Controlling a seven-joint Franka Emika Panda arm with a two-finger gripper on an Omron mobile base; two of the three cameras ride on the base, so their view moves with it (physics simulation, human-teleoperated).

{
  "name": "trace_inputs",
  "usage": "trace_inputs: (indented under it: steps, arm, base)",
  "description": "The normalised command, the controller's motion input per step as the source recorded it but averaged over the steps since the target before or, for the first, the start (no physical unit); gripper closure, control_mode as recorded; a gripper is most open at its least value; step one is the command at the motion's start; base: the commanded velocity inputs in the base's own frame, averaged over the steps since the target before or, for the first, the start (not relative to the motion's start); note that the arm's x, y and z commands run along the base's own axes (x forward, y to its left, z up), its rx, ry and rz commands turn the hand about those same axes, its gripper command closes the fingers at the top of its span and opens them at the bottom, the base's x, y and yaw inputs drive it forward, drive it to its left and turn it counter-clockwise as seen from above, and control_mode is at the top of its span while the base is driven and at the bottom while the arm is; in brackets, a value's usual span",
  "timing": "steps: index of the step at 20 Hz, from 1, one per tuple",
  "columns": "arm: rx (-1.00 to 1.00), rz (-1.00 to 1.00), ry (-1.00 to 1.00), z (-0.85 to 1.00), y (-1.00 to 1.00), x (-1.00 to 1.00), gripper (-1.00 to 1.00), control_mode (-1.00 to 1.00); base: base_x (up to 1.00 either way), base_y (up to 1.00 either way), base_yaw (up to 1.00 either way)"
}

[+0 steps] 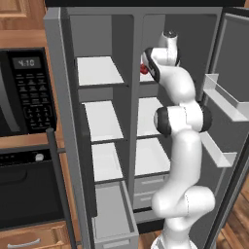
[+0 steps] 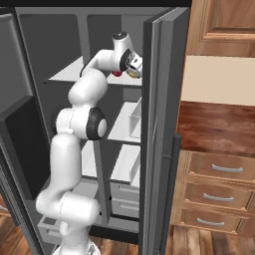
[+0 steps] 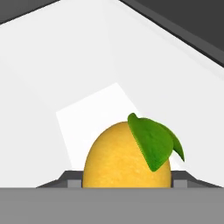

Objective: Take the lemon and bell pepper from the fridge shelf and place them in the freezer drawer to begin freezing them.

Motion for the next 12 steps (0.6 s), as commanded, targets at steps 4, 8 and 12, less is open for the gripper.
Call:
trace_inputs:
  steps: [4, 8, 12]
  arm:
    - [0.0, 0.0, -0.2, 0.0, 0.1, -0.92, 1.0, -1.0]
    - [0.0, 0.0, -0.14, 0.0, 0.26, -1.0, 1.0, -1.0]
    - [0.0, 0.0, -0.12, -0.08, 0.25, -1.0, 1.0, -1.0]
  base:
    - [0.0, 0.0, 0.0]
    - [0.0, 0.0, 0.0]
    - [0.0, 0.0, 0.0]
